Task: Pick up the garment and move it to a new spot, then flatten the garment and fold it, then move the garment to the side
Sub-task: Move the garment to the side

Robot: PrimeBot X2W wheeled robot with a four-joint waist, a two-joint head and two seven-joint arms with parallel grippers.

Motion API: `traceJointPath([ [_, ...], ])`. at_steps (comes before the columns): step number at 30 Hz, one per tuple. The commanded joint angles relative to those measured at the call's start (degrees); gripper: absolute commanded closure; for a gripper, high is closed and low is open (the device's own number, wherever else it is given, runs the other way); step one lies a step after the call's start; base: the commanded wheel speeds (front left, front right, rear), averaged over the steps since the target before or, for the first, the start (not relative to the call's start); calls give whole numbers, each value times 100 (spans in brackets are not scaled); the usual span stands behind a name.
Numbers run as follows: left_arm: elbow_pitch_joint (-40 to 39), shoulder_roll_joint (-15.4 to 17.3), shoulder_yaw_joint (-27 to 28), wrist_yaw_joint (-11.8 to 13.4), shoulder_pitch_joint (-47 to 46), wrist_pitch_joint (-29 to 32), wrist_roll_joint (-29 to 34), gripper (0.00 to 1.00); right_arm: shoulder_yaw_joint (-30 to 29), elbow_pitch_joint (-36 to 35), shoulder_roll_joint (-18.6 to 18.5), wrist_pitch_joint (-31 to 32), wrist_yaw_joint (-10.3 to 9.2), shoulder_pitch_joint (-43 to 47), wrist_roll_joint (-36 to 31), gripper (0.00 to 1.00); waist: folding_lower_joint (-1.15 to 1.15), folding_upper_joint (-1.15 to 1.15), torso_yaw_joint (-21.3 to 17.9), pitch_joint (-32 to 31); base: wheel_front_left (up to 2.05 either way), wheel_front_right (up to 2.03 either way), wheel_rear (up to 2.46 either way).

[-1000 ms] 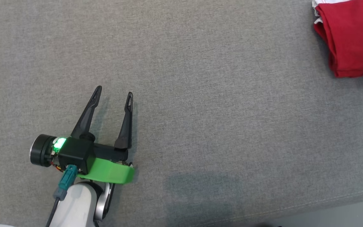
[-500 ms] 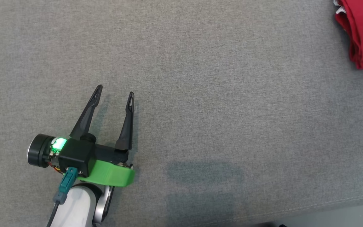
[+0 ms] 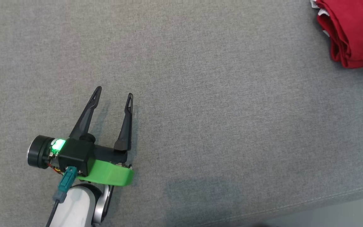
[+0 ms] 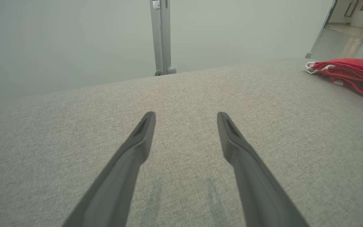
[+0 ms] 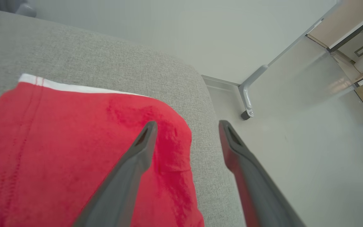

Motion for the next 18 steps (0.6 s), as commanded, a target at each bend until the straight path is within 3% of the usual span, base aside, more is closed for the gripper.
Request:
traceJointPath([
  [1,46,15,33,22,22,-60,-58,0,-4,-44,49,-79,-10,-49,-64,0,0,18,-47,-187,0,0,0],
  [8,375,-44,196,92,16,-248,-228,0,-80,-474,245,-197,-10,158,-92,0,0,18,-27,-740,0,0,0],
  [18,1298,-205,599,294,286,-530,-633,0,-829,-1960,710,-194,-10,1371,-340,0,0,18,39,-1874,0,0,0],
])
